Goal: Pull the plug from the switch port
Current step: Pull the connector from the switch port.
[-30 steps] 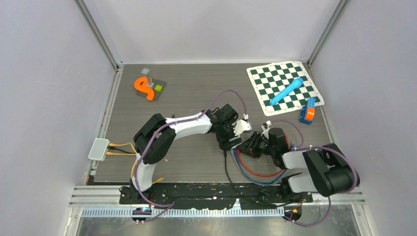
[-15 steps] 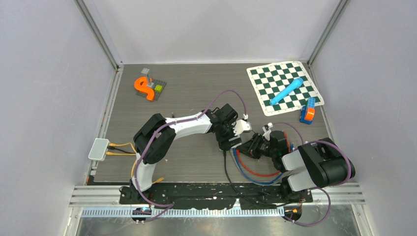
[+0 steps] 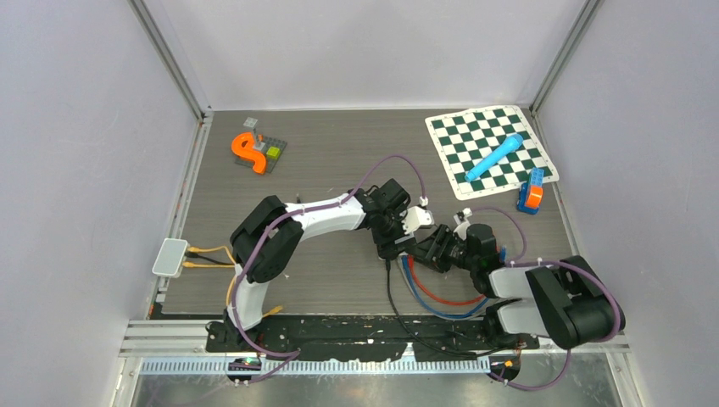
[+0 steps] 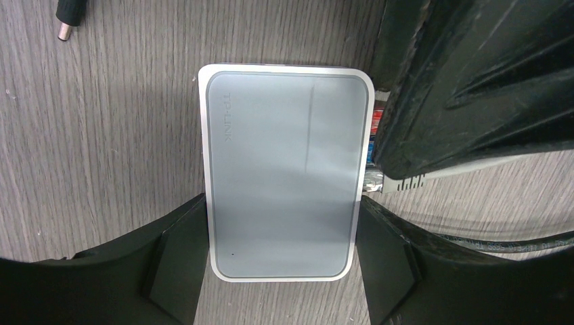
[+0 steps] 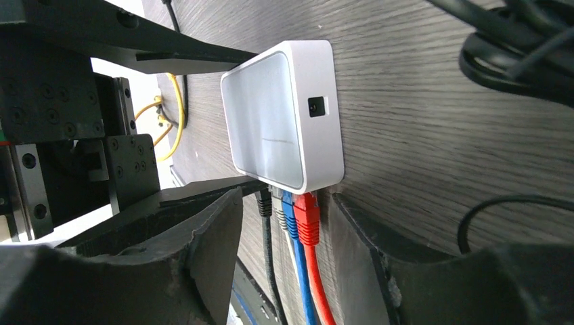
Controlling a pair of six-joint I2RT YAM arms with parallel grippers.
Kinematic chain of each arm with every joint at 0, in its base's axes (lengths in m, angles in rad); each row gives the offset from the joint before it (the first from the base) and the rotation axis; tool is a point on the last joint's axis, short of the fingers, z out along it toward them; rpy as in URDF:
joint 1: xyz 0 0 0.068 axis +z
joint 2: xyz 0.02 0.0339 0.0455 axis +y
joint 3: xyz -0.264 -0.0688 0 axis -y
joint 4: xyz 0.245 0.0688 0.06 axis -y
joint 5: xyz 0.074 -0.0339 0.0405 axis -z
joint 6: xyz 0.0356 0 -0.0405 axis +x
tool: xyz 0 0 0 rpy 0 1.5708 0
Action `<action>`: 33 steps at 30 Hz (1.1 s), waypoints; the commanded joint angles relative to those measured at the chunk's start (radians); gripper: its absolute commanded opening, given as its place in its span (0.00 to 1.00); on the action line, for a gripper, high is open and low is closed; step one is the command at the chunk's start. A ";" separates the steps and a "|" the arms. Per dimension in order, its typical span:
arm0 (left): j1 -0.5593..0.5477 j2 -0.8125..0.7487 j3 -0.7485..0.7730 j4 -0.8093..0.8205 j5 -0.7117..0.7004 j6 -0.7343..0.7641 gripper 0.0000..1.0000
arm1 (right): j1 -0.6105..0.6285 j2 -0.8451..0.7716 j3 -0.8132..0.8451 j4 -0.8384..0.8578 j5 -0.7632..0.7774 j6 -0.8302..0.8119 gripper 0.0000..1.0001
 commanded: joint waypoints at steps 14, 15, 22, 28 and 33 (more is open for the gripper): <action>-0.007 0.024 0.047 -0.019 0.055 -0.007 0.64 | -0.002 -0.022 -0.004 -0.132 0.047 -0.067 0.45; -0.007 0.024 0.046 -0.020 0.057 -0.008 0.63 | -0.002 0.012 -0.003 -0.089 0.037 -0.051 0.43; -0.005 0.014 0.042 -0.014 0.059 -0.015 0.63 | -0.002 0.112 -0.025 0.050 0.016 -0.003 0.37; -0.005 0.016 0.046 -0.019 0.061 -0.012 0.63 | -0.002 0.102 -0.022 0.018 0.045 -0.020 0.32; -0.005 0.012 0.044 -0.025 0.068 -0.013 0.63 | -0.002 0.095 -0.019 -0.009 0.059 -0.018 0.32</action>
